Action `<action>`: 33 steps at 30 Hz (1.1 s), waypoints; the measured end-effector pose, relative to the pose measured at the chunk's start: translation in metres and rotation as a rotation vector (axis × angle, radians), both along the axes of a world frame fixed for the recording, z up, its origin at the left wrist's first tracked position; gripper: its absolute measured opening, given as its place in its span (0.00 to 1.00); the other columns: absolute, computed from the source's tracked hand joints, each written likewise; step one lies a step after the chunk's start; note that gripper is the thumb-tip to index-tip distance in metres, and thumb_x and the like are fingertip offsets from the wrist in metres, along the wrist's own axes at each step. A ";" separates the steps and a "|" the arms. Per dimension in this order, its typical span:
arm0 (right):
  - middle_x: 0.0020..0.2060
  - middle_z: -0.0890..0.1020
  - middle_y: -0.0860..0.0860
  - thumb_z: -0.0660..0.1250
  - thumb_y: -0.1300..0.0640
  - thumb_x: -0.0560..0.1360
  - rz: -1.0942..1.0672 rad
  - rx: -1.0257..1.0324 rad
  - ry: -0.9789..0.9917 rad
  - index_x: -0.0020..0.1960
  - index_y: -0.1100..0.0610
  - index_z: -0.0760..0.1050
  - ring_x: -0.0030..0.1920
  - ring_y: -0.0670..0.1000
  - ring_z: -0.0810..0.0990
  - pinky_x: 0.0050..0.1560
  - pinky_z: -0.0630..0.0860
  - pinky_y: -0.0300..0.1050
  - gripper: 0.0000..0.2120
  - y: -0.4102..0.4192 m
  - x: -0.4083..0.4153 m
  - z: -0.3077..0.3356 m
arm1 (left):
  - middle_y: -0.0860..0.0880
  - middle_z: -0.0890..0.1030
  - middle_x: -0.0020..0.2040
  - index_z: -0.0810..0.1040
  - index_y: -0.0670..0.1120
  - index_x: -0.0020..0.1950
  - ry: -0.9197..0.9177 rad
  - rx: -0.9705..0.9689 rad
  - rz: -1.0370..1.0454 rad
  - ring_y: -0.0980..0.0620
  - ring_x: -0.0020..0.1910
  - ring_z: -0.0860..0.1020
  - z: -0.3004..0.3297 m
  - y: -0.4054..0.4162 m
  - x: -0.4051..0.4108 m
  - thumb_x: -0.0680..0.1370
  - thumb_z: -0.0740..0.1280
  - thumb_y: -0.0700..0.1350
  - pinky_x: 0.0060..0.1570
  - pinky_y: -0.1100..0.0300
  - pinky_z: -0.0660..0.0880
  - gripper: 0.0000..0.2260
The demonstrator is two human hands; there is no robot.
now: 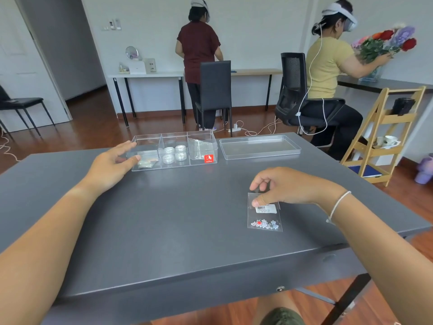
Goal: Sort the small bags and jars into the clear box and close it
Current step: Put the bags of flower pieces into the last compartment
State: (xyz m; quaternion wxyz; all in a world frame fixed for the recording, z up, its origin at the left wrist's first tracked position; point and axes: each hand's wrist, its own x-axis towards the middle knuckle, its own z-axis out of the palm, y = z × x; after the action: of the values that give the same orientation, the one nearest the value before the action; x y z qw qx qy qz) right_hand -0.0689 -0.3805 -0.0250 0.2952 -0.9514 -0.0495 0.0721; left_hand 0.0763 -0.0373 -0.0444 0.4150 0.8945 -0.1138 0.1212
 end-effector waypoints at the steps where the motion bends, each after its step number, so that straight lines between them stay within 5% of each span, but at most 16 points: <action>1: 0.42 0.74 0.44 0.73 0.47 0.65 -0.004 -0.020 0.007 0.47 0.46 0.75 0.37 0.42 0.73 0.37 0.66 0.35 0.13 0.001 0.000 0.000 | 0.57 0.65 0.72 0.70 0.55 0.67 0.001 0.000 0.001 0.55 0.52 0.72 0.000 0.000 0.000 0.75 0.65 0.49 0.59 0.63 0.61 0.19; 18: 0.42 0.75 0.49 0.70 0.59 0.69 0.044 0.067 0.011 0.40 0.46 0.69 0.40 0.48 0.72 0.42 0.69 0.42 0.12 0.016 0.010 0.003 | 0.57 0.65 0.72 0.70 0.55 0.66 0.012 -0.015 -0.007 0.54 0.51 0.74 -0.001 0.001 0.002 0.75 0.66 0.49 0.58 0.62 0.63 0.20; 25: 0.45 0.79 0.50 0.64 0.62 0.74 0.014 0.272 -0.126 0.44 0.49 0.72 0.46 0.49 0.77 0.48 0.70 0.39 0.07 0.026 0.031 0.019 | 0.57 0.66 0.72 0.72 0.56 0.65 0.008 -0.027 -0.009 0.54 0.51 0.74 -0.002 0.002 0.003 0.75 0.65 0.50 0.57 0.62 0.63 0.18; 31: 0.39 0.78 0.47 0.61 0.65 0.74 -0.105 0.545 -0.305 0.42 0.48 0.74 0.39 0.45 0.76 0.44 0.72 0.35 0.12 0.036 0.072 0.042 | 0.56 0.68 0.70 0.77 0.55 0.56 -0.014 -0.044 -0.023 0.65 0.43 0.74 -0.003 0.003 0.004 0.75 0.66 0.48 0.53 0.62 0.65 0.10; 33: 0.40 0.79 0.49 0.62 0.66 0.73 -0.116 0.638 -0.333 0.42 0.50 0.75 0.39 0.46 0.77 0.43 0.74 0.36 0.11 0.040 0.087 0.049 | 0.55 0.69 0.70 0.78 0.55 0.52 -0.024 -0.062 -0.027 0.59 0.45 0.76 -0.003 0.003 0.005 0.75 0.67 0.47 0.53 0.62 0.65 0.08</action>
State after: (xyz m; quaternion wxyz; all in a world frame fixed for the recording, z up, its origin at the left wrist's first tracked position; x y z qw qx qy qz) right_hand 0.0180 -0.3407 0.0235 0.5688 -0.8112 -0.0630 -0.1199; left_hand 0.0810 -0.0341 -0.0475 0.4428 0.8780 -0.1272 0.1297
